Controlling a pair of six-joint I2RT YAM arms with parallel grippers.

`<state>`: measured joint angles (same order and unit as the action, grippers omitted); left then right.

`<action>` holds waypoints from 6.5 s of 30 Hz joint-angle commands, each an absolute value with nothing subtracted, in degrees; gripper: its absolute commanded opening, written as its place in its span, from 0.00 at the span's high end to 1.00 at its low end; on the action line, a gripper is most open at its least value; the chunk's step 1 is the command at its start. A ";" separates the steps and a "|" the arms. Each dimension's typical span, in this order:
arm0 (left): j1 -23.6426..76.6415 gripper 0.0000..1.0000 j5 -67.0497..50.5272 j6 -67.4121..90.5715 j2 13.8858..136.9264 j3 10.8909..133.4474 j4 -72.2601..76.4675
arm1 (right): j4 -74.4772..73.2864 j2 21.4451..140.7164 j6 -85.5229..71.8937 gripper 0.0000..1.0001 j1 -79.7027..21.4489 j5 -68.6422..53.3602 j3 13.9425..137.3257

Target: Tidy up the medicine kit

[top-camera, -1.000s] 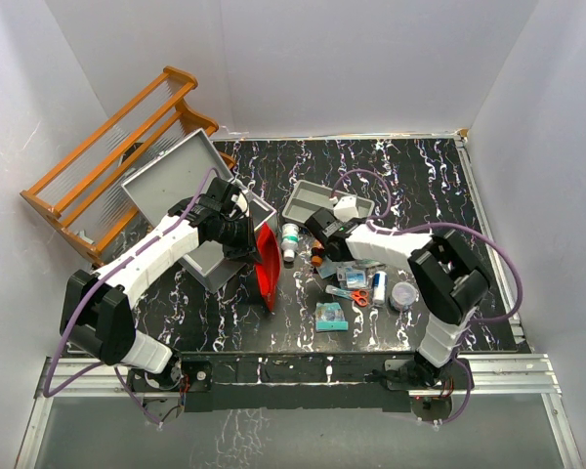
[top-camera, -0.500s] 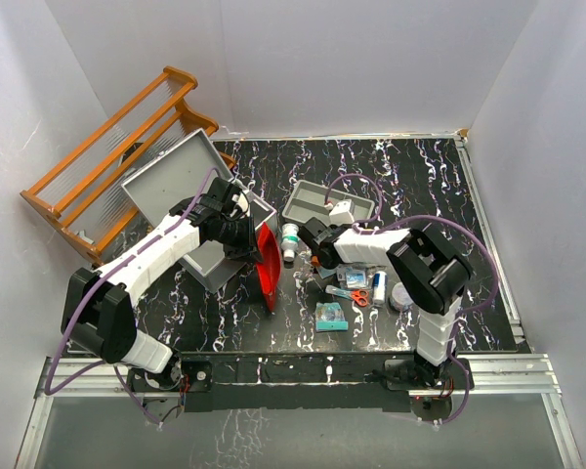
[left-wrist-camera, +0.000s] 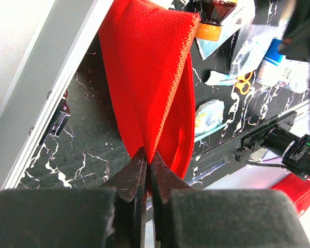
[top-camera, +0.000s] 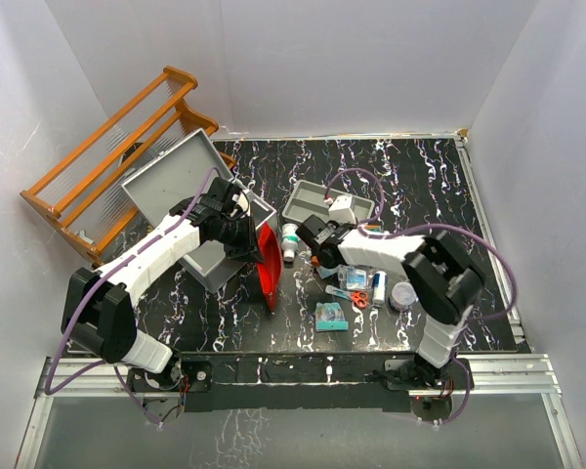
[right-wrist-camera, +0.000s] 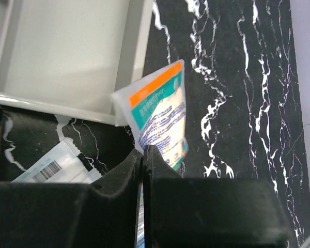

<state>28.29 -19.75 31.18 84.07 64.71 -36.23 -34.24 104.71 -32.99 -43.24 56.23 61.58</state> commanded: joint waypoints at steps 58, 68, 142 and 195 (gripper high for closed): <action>28.37 1.00 -25.77 34.47 81.33 64.35 -27.60 | -32.22 81.60 -45.84 1.00 -47.63 9.06 70.87; 28.33 1.00 -26.98 35.44 81.65 64.76 -27.20 | -34.45 90.74 -46.53 1.00 -51.63 19.08 78.55; 28.39 1.00 -28.90 28.99 79.41 63.54 -38.95 | -36.98 73.63 -48.30 0.48 -50.79 23.50 52.77; 28.39 1.00 -32.91 30.35 78.66 61.23 -32.28 | -19.00 54.02 -45.69 0.94 -50.73 15.79 40.38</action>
<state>28.25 -30.35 29.67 81.87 61.32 -33.23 -28.18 57.98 -45.32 -50.87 14.48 38.79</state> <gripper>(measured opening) 0.010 0.107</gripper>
